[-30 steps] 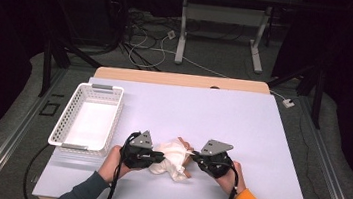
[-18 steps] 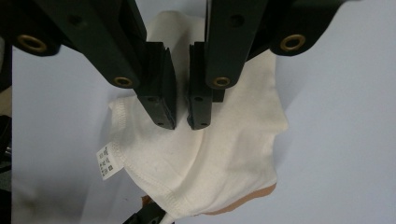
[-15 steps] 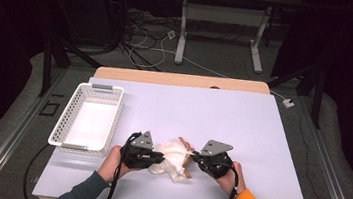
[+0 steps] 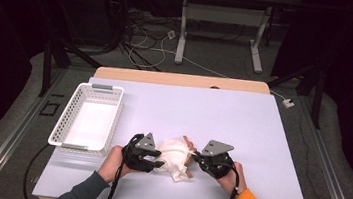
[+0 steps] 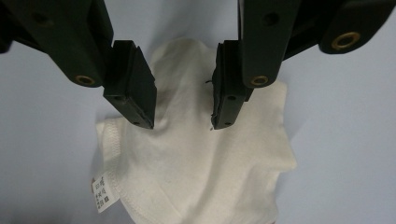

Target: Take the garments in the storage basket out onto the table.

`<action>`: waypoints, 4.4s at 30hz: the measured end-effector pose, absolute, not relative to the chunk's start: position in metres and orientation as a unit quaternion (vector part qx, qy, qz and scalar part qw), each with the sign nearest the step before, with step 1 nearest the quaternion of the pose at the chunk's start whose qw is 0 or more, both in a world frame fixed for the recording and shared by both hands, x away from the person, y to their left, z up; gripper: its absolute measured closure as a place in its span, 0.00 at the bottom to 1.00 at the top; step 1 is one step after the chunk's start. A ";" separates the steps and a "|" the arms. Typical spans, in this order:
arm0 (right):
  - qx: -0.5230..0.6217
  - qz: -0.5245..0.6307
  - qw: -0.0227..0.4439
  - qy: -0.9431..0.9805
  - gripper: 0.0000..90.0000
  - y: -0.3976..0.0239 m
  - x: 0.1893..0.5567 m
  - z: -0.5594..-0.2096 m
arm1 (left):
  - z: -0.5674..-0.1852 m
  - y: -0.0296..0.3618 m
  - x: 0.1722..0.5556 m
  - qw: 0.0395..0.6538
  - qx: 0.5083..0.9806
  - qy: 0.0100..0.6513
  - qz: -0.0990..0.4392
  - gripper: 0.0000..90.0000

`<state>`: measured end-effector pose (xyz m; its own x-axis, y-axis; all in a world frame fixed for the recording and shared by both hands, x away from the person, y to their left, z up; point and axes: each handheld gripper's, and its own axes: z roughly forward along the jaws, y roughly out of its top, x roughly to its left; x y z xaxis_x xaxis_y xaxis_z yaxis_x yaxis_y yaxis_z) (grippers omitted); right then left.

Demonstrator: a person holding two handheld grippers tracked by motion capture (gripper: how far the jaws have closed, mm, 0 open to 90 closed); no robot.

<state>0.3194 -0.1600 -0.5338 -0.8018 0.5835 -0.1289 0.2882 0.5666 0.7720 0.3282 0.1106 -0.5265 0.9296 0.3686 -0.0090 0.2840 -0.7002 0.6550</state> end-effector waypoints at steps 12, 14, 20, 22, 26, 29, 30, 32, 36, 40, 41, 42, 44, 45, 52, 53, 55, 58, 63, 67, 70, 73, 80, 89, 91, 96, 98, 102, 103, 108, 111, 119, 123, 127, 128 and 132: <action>0.257 0.392 0.197 0.861 0.94 -0.164 0.320 -0.531 | -0.524 0.112 0.324 0.346 0.919 0.167 0.081 0.97; 0.258 0.392 0.199 0.860 0.94 -0.163 0.320 -0.532 | -0.523 0.112 0.324 0.345 0.920 0.167 0.083 0.98; 0.266 0.387 0.206 0.858 0.95 -0.166 0.320 -0.530 | -0.520 0.117 0.326 0.345 0.917 0.176 0.091 0.99; 0.272 0.386 0.209 0.856 0.95 -0.168 0.321 -0.529 | -0.520 0.118 0.327 0.339 0.918 0.182 0.095 0.99; 0.286 0.385 0.212 0.852 0.95 -0.174 0.323 -0.528 | -0.522 0.121 0.331 0.328 0.917 0.202 0.105 0.99; 0.291 0.386 0.214 0.849 0.95 -0.176 0.324 -0.527 | -0.525 0.124 0.334 0.326 0.910 0.228 0.114 0.99; 0.291 0.384 0.215 0.849 0.95 -0.177 0.324 -0.527 | -0.526 0.125 0.335 0.321 0.911 0.233 0.112 0.99; 0.288 0.386 0.208 0.851 0.94 -0.177 0.324 -0.528 | -0.527 0.126 0.337 0.317 0.911 0.238 0.110 0.99; 0.277 0.382 0.195 0.860 0.94 -0.173 0.324 -0.532 | -0.529 0.125 0.338 0.311 0.915 0.235 0.106 0.94; 0.273 0.382 0.189 0.862 0.94 -0.173 0.323 -0.532 | -0.525 0.123 0.337 0.314 0.913 0.241 0.103 0.66; 0.273 0.382 0.189 0.863 0.94 -0.172 0.323 -0.532 | -0.523 0.122 0.336 0.320 0.910 0.243 0.101 0.61; 0.272 0.383 0.188 0.862 0.94 -0.172 0.322 -0.532 | -0.522 0.122 0.336 0.323 0.909 0.245 0.100 0.55; 0.269 0.383 0.187 0.864 0.94 -0.171 0.322 -0.532 | -0.518 0.120 0.333 0.333 0.904 0.247 0.104 0.46; 0.266 0.384 0.186 0.865 0.94 -0.170 0.321 -0.532 | -0.517 0.119 0.332 0.338 0.902 0.247 0.103 0.43; 0.259 0.387 0.184 0.866 0.94 -0.167 0.318 -0.531 | -0.502 0.100 0.317 0.368 0.895 0.229 0.105 0.31; 0.255 0.388 0.183 0.866 0.93 -0.167 0.318 -0.530 | -0.502 0.097 0.315 0.368 0.897 0.224 0.101 0.30; 0.253 0.390 0.182 0.866 0.93 -0.165 0.316 -0.530 | -0.501 0.091 0.313 0.366 0.899 0.218 0.103 0.30; 0.249 0.391 0.180 0.867 0.93 -0.162 0.314 -0.530 | -0.505 0.083 0.313 0.357 0.898 0.231 0.112 0.29; 0.243 0.391 0.168 0.872 0.93 -0.159 0.313 -0.531 | -0.510 0.068 0.318 0.343 0.898 0.246 0.123 0.31; 0.237 0.388 0.165 0.875 0.93 -0.156 0.311 -0.532 | -0.518 0.062 0.322 0.335 0.900 0.246 0.131 0.42; 0.236 0.387 0.164 0.876 0.93 -0.156 0.311 -0.533 | -0.521 0.068 0.325 0.345 0.894 0.254 0.130 0.54; 0.235 0.387 0.162 0.877 0.93 -0.157 0.312 -0.533 | -0.524 0.073 0.329 0.351 0.891 0.258 0.127 0.65; 0.240 0.385 0.168 0.875 0.93 -0.160 0.314 -0.533 | -0.523 0.079 0.330 0.362 0.887 0.257 0.128 0.83; 0.251 0.380 0.177 0.873 0.94 -0.165 0.316 -0.532 | -0.517 0.093 0.328 0.357 0.882 0.263 0.156 0.91; 0.254 0.381 0.177 0.871 0.94 -0.167 0.317 -0.532 | -0.517 0.097 0.329 0.355 0.882 0.267 0.158 0.92; 0.260 0.378 0.185 0.869 0.94 -0.170 0.318 -0.530 | -0.515 0.107 0.331 0.351 0.880 0.275 0.163 0.92; 0.263 0.379 0.187 0.867 0.94 -0.172 0.319 -0.530 | -0.515 0.110 0.332 0.348 0.880 0.277 0.164 0.92; 0.272 0.379 0.191 0.864 0.94 -0.176 0.320 -0.529 | -0.515 0.113 0.332 0.341 0.884 0.278 0.158 0.92; 0.274 0.377 0.195 0.863 0.94 -0.177 0.321 -0.528 | -0.516 0.114 0.332 0.338 0.886 0.277 0.157 0.92; 0.284 0.376 0.204 0.858 0.94 -0.181 0.322 -0.528 | -0.517 0.115 0.330 0.332 0.889 0.277 0.153 0.92; 0.289 0.376 0.211 0.855 0.94 -0.183 0.323 -0.526 | -0.516 0.116 0.328 0.327 0.892 0.273 0.151 0.93; 0.305 0.377 0.221 0.846 0.94 -0.189 0.324 -0.524 | -0.517 0.113 0.320 0.308 0.908 0.254 0.126 0.95; 0.301 0.374 0.216 0.850 0.94 -0.189 0.325 -0.526 | -0.522 0.108 0.318 0.281 0.924 0.235 0.110 0.94; 0.292 0.376 0.216 0.852 0.94 -0.186 0.323 -0.527 | -0.518 0.107 0.319 0.287 0.917 0.239 0.140 0.82; 0.290 0.376 0.215 0.853 0.94 -0.185 0.323 -0.527 | -0.516 0.107 0.319 0.291 0.913 0.245 0.145 0.73; 0.290 0.376 0.214 0.854 0.94 -0.185 0.323 -0.527 | -0.509 0.107 0.322 0.305 0.904 0.259 0.151 0.50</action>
<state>0.3230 -0.1845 -0.5272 -0.7402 0.6561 -0.1470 0.3341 0.5486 0.7664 0.3216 0.1069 -0.5087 0.8200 0.5606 0.1154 0.3759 -0.6795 0.6300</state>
